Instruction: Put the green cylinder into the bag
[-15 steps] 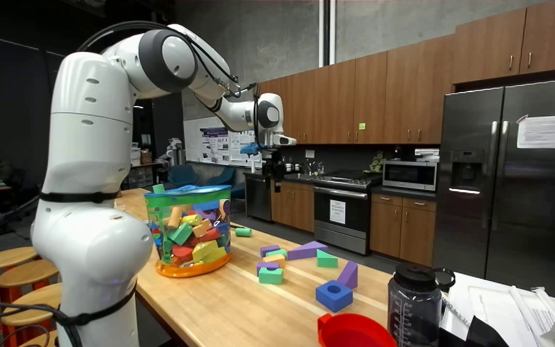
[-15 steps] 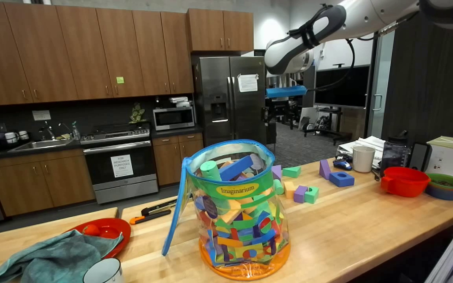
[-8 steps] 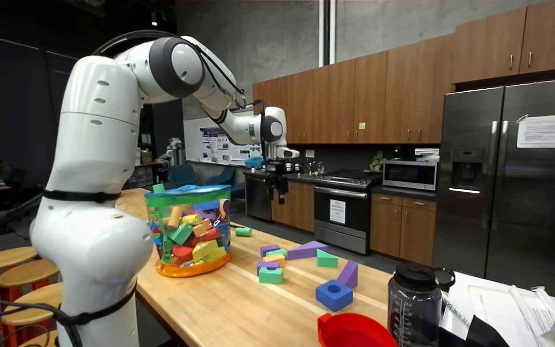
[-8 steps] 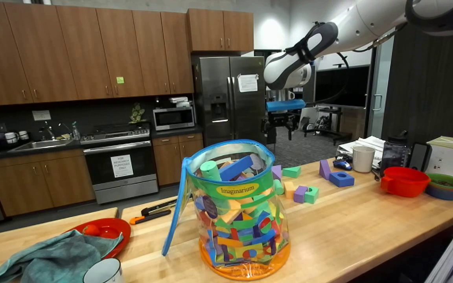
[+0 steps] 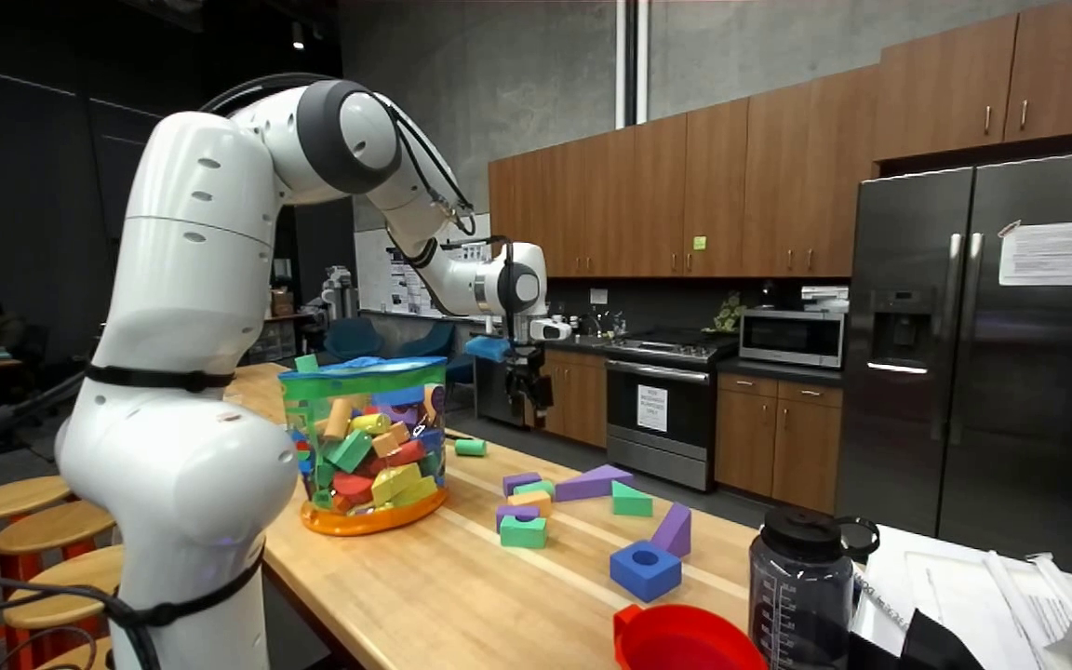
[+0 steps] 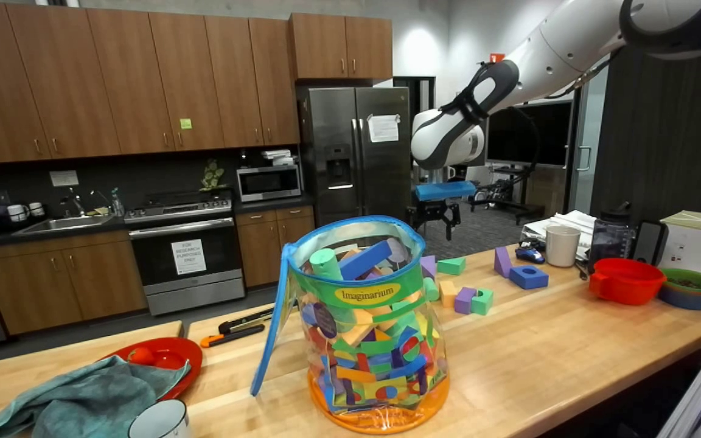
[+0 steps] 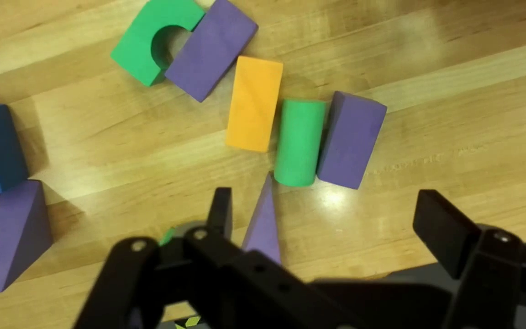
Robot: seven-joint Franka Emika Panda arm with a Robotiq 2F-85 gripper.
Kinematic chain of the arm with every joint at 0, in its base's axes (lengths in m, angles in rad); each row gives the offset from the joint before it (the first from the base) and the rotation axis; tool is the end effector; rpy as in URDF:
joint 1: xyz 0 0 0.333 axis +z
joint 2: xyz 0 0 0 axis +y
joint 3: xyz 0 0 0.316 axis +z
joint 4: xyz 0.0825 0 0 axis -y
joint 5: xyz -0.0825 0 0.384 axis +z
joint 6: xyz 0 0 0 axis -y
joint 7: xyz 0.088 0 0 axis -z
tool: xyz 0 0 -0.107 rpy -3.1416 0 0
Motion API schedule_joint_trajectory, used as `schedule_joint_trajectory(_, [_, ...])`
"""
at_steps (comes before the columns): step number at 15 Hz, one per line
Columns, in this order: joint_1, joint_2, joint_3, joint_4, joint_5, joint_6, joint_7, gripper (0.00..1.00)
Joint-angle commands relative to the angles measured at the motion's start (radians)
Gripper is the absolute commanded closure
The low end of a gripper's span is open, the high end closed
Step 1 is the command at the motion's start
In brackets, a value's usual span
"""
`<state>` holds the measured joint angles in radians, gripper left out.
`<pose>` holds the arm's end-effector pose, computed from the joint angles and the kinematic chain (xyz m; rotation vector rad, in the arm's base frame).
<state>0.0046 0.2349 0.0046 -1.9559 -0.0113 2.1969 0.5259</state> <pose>0.6029 0.0050 0.3587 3.0339 -0.7912 0.0126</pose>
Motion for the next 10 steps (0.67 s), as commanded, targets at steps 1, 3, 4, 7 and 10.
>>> schedule_joint_trajectory(1, [0.019, 0.001, -0.02, -0.006, 0.006, 0.001, -0.005, 0.0])
schedule_joint_trajectory(3, [0.022, 0.002, -0.02, -0.005, 0.005, 0.001, -0.005, 0.0])
schedule_joint_trajectory(4, [0.023, 0.002, -0.021, -0.003, 0.005, 0.001, -0.005, 0.0])
schedule_joint_trajectory(7, [0.025, 0.002, -0.021, -0.003, 0.005, 0.001, -0.005, 0.0])
schedule_joint_trajectory(10, [0.028, 0.005, -0.021, -0.016, 0.004, 0.015, 0.003, 0.0])
